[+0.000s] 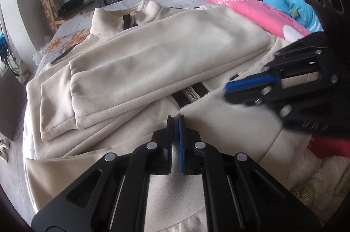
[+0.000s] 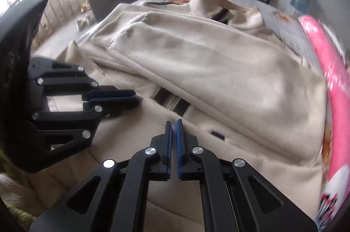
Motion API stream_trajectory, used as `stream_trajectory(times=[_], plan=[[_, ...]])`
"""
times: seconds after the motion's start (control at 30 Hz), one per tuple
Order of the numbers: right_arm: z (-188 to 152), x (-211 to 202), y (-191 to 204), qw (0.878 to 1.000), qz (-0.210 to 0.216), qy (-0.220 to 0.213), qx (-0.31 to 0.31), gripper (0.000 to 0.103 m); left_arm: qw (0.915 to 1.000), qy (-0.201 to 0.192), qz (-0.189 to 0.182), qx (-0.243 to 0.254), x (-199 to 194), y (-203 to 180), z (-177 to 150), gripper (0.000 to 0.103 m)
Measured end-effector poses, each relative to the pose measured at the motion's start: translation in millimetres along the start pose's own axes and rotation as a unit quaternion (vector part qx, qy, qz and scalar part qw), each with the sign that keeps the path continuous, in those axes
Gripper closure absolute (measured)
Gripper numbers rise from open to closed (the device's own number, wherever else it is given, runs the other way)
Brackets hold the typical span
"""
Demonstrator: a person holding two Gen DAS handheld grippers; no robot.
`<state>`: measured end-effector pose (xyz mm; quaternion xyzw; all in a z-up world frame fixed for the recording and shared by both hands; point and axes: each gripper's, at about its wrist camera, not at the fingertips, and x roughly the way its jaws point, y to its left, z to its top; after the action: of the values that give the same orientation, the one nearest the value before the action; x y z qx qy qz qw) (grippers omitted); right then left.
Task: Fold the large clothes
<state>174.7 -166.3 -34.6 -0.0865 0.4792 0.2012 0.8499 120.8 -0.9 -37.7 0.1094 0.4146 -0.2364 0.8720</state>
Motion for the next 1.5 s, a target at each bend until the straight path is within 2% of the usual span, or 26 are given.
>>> stream_trajectory(times=[0.1, 0.17, 0.23, 0.27, 0.37, 0.5, 0.6, 0.77, 0.93, 1.03, 1.1, 1.13, 1.33, 1.43, 1.5], plan=[[-22, -34, -40, 0.996, -0.019, -0.026, 0.082, 0.094, 1.0, -0.001, -0.007, -0.006, 0, 2, -1, 0.097], [-39, -56, -68, 0.989, -0.061, -0.038, 0.128, 0.084, 0.9998, -0.001, -0.014, -0.013, 0, 5, -1, 0.097], [-53, -66, -89, 0.982, -0.103, -0.037, 0.154, 0.077, 0.9996, -0.001, -0.019, -0.019, 2, 6, 0, 0.096], [-57, -66, -96, 0.98, -0.108, -0.032, 0.164, 0.076, 0.9996, -0.002, -0.02, -0.021, 2, 6, -1, 0.095], [-64, -53, -110, 0.979, -0.106, -0.009, 0.172, 0.076, 0.9994, -0.002, -0.022, -0.026, 3, 7, 0, 0.095], [-66, -36, -108, 0.981, -0.126, 0.021, 0.145, 0.076, 0.9996, -0.004, -0.015, -0.024, 4, 6, 0, 0.095], [-68, -44, -109, 0.982, -0.123, 0.011, 0.145, 0.076, 0.9997, -0.005, -0.01, -0.023, 3, 4, 0, 0.095], [-72, -54, -125, 0.977, -0.089, -0.026, 0.194, 0.075, 0.9997, -0.007, -0.011, -0.021, 3, 4, 0, 0.095], [-65, -49, -135, 0.974, -0.095, -0.051, 0.199, 0.074, 0.9998, -0.005, -0.006, -0.017, 3, 1, 0, 0.095], [-65, -44, -135, 0.976, -0.094, -0.05, 0.189, 0.075, 0.9999, -0.003, -0.002, -0.016, 4, 0, 1, 0.095], [-64, -45, -132, 0.977, -0.108, -0.051, 0.175, 0.093, 0.9998, -0.003, -0.001, -0.02, 3, 0, 0, 0.095], [-62, -49, -130, 0.977, -0.106, -0.058, 0.174, 0.097, 0.9997, -0.003, -0.002, -0.023, 3, 0, 0, 0.095], [-37, -91, -117, 0.97, -0.138, -0.141, 0.141, 0.099, 0.9993, 0.005, -0.007, -0.036, 4, 3, 4, 0.095], [-36, -70, -126, 0.972, -0.154, -0.115, 0.135, 0.099, 0.9995, 0.009, 0.005, -0.03, 6, -1, 6, 0.095], [-45, -35, -134, 0.976, -0.172, -0.057, 0.125, 0.099, 0.9995, 0.01, 0.011, -0.028, 6, -3, 6, 0.095]])
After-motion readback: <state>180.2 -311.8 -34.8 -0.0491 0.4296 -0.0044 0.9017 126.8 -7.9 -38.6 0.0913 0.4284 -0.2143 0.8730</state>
